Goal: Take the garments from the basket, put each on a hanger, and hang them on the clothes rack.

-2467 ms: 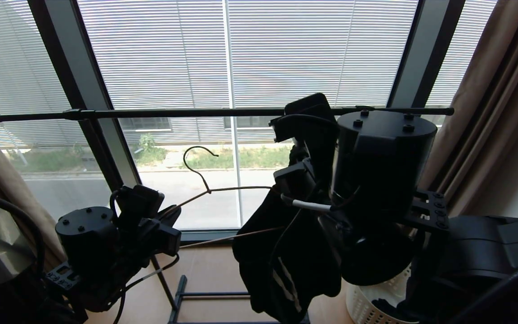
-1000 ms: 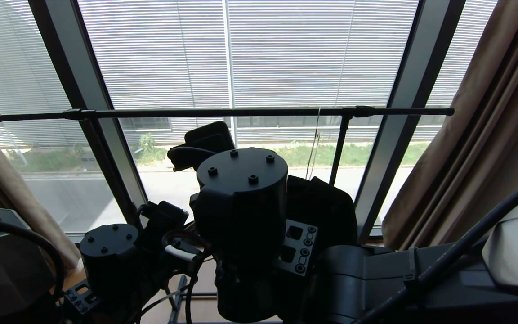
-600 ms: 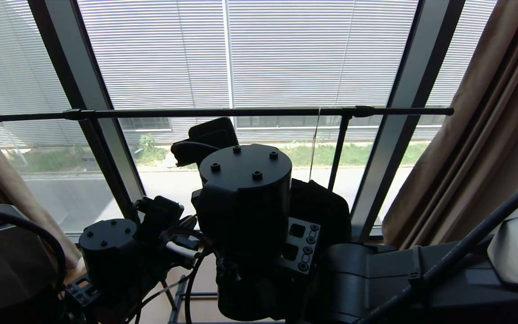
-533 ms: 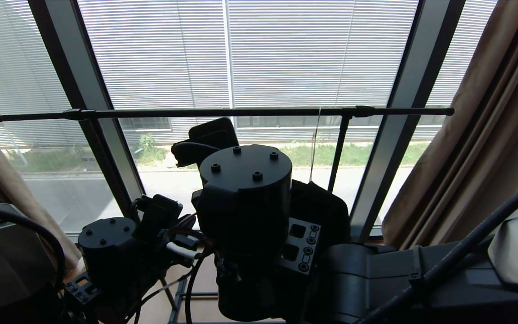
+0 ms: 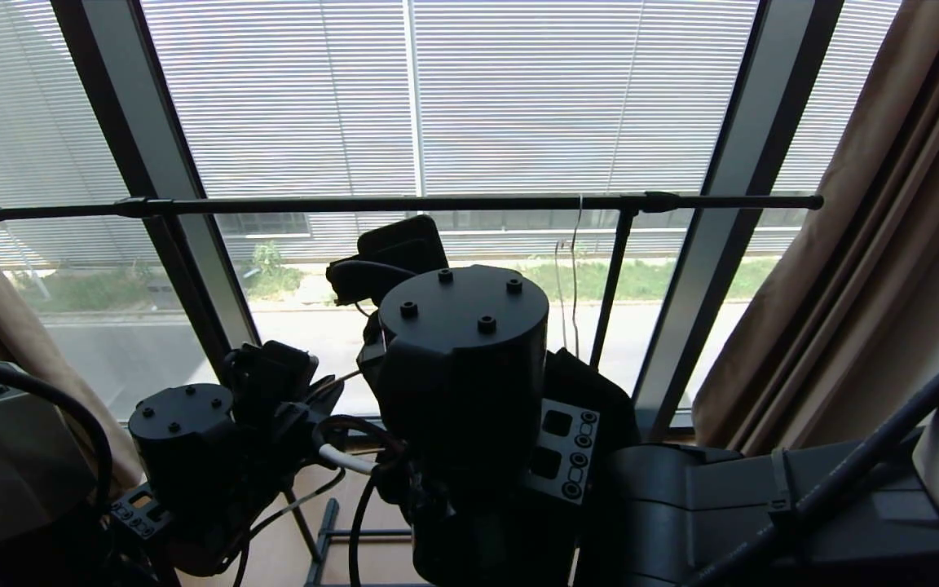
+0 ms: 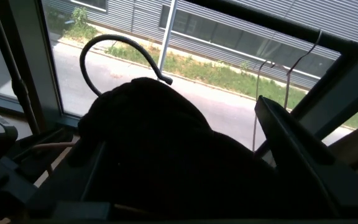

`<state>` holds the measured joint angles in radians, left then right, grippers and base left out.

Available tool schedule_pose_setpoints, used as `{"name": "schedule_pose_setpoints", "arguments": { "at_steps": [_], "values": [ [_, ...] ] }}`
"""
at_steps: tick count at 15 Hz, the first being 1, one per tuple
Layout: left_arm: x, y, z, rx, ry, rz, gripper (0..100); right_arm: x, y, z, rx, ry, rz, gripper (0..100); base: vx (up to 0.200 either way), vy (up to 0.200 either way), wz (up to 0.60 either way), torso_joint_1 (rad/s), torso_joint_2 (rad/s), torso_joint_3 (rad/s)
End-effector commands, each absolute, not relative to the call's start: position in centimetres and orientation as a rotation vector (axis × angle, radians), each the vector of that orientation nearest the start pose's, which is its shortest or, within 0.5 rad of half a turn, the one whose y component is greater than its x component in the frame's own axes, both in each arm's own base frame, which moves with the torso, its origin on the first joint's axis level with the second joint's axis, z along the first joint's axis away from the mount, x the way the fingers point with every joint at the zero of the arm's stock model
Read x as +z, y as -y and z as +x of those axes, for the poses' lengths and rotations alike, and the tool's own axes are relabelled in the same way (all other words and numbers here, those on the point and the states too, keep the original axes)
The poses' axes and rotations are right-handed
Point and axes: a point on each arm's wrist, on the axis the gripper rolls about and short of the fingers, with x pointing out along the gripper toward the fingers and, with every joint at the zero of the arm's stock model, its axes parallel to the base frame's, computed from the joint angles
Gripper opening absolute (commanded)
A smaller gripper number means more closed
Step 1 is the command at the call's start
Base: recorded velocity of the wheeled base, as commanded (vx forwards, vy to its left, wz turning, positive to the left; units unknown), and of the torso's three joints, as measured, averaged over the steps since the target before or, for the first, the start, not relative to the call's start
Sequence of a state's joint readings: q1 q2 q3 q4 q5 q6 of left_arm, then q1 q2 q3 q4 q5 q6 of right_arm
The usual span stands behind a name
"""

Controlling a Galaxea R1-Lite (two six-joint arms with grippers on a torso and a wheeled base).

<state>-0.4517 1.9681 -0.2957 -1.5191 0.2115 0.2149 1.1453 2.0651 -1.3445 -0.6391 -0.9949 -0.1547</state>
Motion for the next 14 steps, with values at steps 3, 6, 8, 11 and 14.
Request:
{"name": "schedule_pose_setpoints", "arguments": {
  "at_steps": [3,6,8,11,14],
  "values": [
    [8.1,11.5,24.9,-0.253,-0.112,0.261,0,20.1,-35.7,18.9,0.14,-0.035,-0.235,100,0.0,0.0,0.0,0.0,0.0,0.0],
    [8.1,11.5,24.9,-0.253,-0.111,0.26,0,20.2,-34.7,19.2,0.122,-0.04,-0.237,100,0.0,0.0,0.0,0.0,0.0,0.0],
    [8.1,11.7,24.8,-0.258,-0.103,0.258,0,20.2,-33.8,20.4,0.085,-0.045,-0.23,100,0.0,0.0,0.0,0.0,0.0,0.0],
    [8.0,12.0,24.5,-0.274,-0.105,0.259,0,19.7,-34.1,21.6,0.064,-0.049,-0.232,100,0.0,0.0,0.0,0.0,0.0,0.0],
    [7.8,12.6,23.9,-0.304,-0.115,0.261,0,18.8,-35.1,23.1,0.044,-0.053,-0.236,100,0.0,0.0,0.0,0.0,0.0,0.0]
  ]
}}
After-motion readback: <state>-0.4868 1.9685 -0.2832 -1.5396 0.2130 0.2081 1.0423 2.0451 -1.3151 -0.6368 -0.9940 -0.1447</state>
